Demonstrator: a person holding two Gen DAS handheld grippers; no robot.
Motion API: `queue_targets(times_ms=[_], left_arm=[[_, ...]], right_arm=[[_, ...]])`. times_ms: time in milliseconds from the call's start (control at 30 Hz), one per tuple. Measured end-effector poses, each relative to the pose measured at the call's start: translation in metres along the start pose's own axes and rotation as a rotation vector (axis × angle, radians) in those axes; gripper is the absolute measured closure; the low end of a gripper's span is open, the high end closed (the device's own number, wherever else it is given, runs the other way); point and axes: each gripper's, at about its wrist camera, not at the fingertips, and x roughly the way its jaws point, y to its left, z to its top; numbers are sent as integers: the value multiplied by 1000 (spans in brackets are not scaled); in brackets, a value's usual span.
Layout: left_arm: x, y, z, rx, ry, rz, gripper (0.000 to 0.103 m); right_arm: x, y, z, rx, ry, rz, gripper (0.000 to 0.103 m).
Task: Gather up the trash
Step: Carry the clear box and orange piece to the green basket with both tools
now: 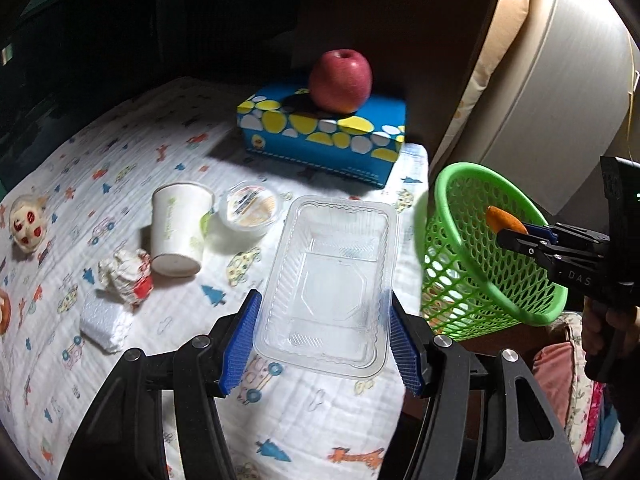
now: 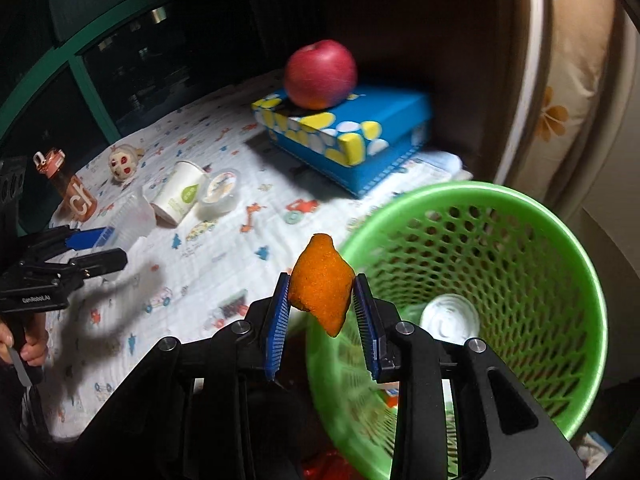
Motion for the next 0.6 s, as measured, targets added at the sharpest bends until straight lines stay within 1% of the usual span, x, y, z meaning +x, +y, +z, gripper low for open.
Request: queue_targets(times_ms=[133, 200, 367, 467, 533, 600], left_arm=[[7, -36, 13, 46, -5, -37, 45], [13, -53, 17, 63, -2, -54, 45], [28, -88, 26, 110, 19, -82, 45], [38, -108, 32, 134, 31, -99, 44], [46, -120, 36, 147, 42, -110, 44], [54, -131, 39, 158, 53, -121, 44]], right_arm=[[-4, -35, -14, 36, 26, -55, 71], [-5, -51, -22, 58, 36, -68, 71], [-10, -82, -33, 108, 38, -80, 69], [-11, -96, -37, 137, 37, -72, 67], [-15, -104, -40, 158, 29, -71, 64], [-18, -108, -40, 170, 20, -73, 55]])
